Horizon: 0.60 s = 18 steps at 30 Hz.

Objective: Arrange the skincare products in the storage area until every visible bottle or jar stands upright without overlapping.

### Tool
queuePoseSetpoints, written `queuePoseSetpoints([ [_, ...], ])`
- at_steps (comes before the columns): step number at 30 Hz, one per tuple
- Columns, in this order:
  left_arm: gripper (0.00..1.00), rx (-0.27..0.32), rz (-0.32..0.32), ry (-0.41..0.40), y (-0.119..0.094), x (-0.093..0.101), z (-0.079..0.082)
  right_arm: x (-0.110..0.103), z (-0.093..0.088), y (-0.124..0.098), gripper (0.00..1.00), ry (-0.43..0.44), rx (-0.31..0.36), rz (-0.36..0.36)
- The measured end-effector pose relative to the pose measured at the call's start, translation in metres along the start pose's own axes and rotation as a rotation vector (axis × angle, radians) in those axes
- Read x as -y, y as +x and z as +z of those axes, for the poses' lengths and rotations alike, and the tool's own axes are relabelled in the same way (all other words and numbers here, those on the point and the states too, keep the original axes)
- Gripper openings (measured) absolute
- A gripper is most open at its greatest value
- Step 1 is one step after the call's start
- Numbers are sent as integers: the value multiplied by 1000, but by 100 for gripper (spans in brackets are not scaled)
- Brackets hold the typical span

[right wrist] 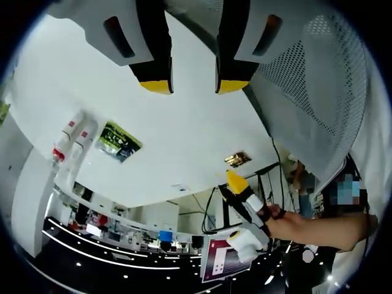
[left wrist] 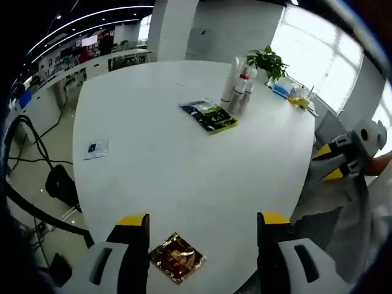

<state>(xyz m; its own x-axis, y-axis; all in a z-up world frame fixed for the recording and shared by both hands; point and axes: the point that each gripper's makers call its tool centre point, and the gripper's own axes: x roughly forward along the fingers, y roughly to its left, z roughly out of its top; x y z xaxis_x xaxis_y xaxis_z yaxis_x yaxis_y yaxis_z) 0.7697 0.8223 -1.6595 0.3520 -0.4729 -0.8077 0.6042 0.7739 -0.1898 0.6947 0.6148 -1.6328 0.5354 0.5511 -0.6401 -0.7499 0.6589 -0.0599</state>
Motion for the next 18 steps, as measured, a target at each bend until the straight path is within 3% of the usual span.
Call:
queuePoseSetpoints([
  [2,74,-20,8,18,-3,-4,-8,1,1,0,25,-1,4,-5],
  [6,74,-101,24,127,-6,-13,-27,2,1,-1,25,-11,3,-9],
  [13,73,-195,25,253,0,-24,-46,1,1,-1,24,-28,2,-12],
  [16,72,-231,45,240,2,-31,-56,2,1,-1,24,-30,0,-19],
  [17,69,-263,68,199,0,-34,-61,3,1,-2,24,-30,0,-22],
  [18,67,-258,60,189,2,-33,-60,3,1,-2,24,-33,0,-24],
])
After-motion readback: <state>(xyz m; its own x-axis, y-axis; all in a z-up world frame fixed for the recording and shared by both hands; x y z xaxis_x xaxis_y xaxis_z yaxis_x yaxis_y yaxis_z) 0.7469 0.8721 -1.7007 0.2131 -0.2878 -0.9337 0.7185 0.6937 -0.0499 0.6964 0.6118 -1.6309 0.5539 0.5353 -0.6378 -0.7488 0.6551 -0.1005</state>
